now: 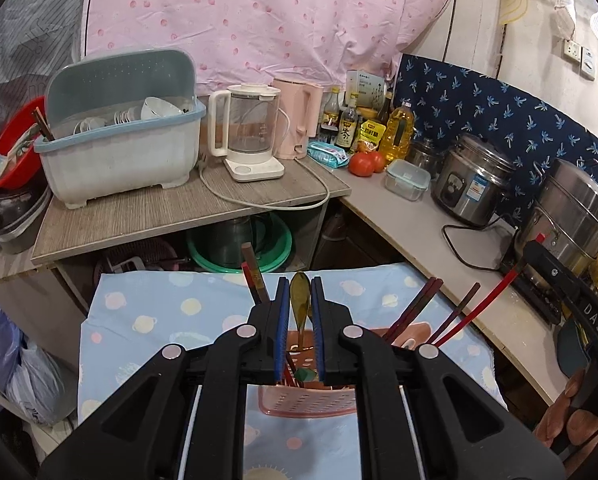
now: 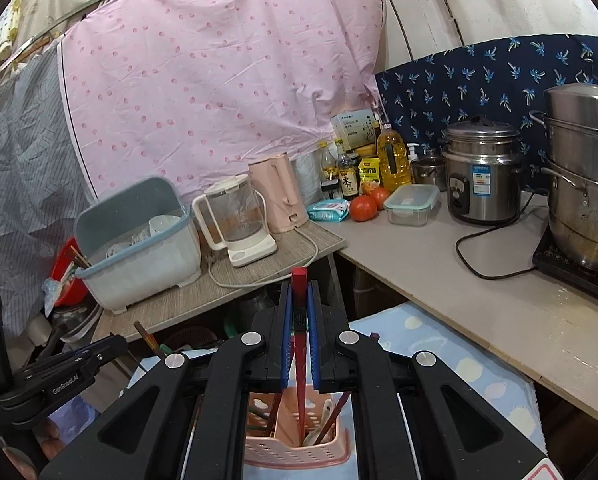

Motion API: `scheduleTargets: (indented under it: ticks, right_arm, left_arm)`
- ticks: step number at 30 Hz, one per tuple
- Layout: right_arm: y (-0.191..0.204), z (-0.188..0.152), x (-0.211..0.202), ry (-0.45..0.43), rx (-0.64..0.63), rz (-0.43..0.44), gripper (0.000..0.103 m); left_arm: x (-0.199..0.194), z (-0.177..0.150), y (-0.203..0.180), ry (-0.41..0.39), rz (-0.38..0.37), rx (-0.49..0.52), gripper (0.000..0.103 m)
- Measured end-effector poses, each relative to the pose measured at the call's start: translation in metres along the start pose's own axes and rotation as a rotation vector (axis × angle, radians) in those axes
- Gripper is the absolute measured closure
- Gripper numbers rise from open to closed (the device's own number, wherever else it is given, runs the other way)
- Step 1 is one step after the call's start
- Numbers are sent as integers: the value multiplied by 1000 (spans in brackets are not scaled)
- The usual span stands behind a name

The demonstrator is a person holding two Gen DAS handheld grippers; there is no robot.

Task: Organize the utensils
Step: 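Open both tools to drop the spoon and chopstick into the pink holder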

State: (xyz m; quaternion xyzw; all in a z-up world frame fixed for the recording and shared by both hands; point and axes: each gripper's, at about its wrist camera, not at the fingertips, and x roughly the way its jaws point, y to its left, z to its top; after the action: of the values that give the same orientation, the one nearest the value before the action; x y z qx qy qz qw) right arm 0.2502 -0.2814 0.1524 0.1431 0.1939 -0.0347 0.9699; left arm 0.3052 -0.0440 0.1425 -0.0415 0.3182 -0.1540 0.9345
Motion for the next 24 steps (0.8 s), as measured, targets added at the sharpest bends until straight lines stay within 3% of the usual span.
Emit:
scheduleTargets:
  ticks: [5, 7, 9, 17, 21, 24]
  right_arm:
    - [1, -5, 6, 22, 2, 0, 95]
    - [1, -7, 5, 23, 2, -2, 94]
    - [1, -7, 3, 15, 6, -6, 91]
    - [0, -10, -10, 13, 11, -1, 90]
    - [1, -19, -20, 23, 13, 2, 81]
    - [4, -28, -29, 39, 11, 6, 80]
  left_arm:
    - [2, -2, -1, -1, 14, 0, 89]
    - [3, -4, 1, 0, 20, -7, 71]
    - [1, -4, 2, -9, 25, -12, 65]
    - [-7, -8, 2, -14, 30, -12, 64]
    - [-17, -13, -1, -23, 36, -2, 64]
    - [-26, -19, -4, -28, 44, 3, 64]
